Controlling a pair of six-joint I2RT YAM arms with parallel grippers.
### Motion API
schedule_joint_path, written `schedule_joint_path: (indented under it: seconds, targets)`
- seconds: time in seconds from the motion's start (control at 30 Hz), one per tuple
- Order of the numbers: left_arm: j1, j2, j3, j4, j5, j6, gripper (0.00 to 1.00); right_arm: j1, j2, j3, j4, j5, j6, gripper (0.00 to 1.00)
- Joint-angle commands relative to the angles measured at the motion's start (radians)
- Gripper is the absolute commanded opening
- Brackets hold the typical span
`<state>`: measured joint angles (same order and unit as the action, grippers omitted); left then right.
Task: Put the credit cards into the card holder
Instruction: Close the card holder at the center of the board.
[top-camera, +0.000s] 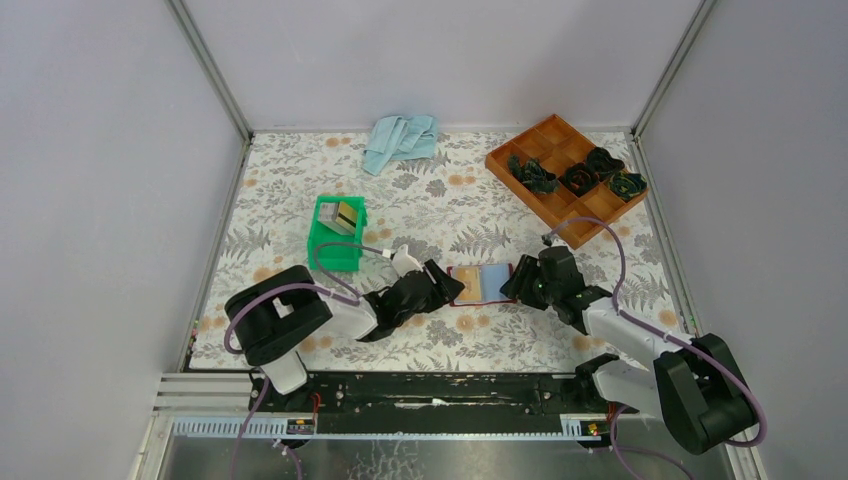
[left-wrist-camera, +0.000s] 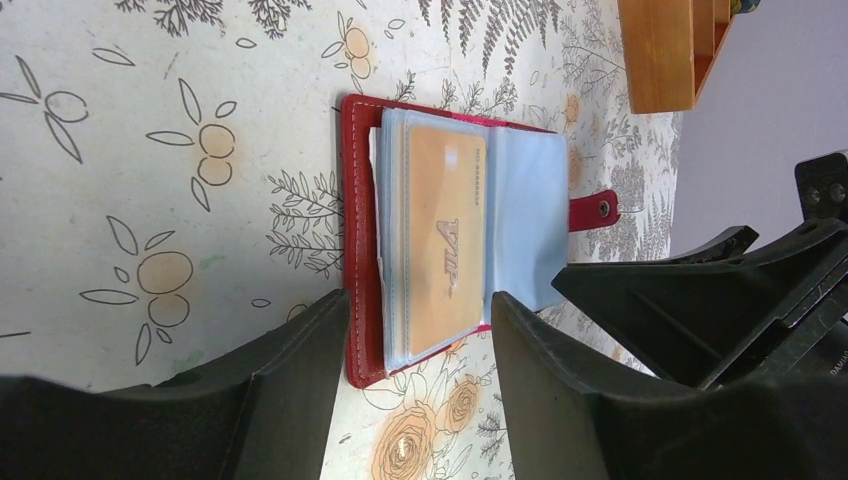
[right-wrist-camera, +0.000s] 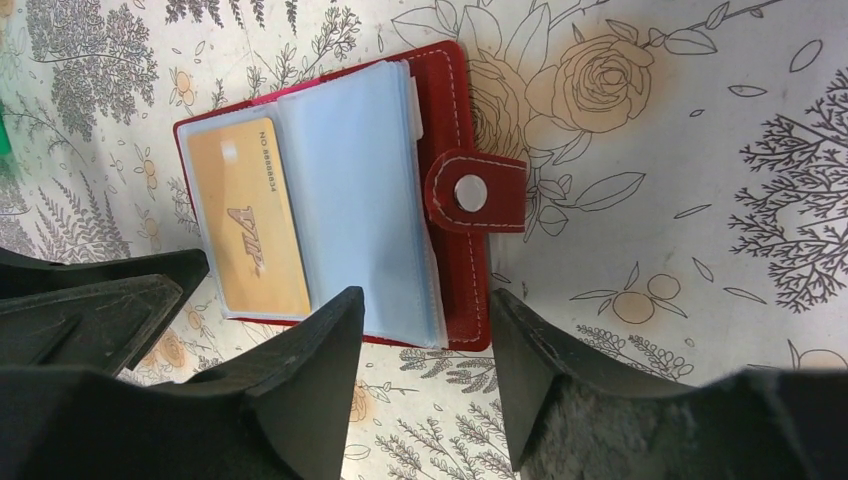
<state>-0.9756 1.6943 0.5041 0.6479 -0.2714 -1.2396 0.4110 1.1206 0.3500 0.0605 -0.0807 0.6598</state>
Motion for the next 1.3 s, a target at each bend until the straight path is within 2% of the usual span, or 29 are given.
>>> schedule_joint_path:
  seconds: [0.0, 0.27, 0.5, 0.9, 1.27]
  targets:
    - [-0.013, 0.021, -0.044, -0.216, -0.004, 0.035, 0.63, 0.001, -0.013, 0.003, 0.036, -0.048, 0.019, 0.53]
    - [-0.015, 0.002, -0.057, -0.202, -0.020, 0.033, 0.63, 0.002, -0.067, -0.018, 0.075, -0.051, 0.031, 0.41]
    - [-0.021, 0.020, -0.042, -0.205, -0.014, 0.038, 0.63, 0.000, -0.045, -0.020, 0.123, -0.098, 0.039, 0.38]
    - [-0.022, 0.029, -0.028, -0.228, -0.020, 0.048, 0.62, 0.001, -0.133, -0.007, 0.148, -0.154, 0.041, 0.39]
    - [-0.024, 0.030, -0.017, -0.235, -0.020, 0.051, 0.62, 0.001, -0.105, -0.008, 0.172, -0.185, 0.027, 0.42]
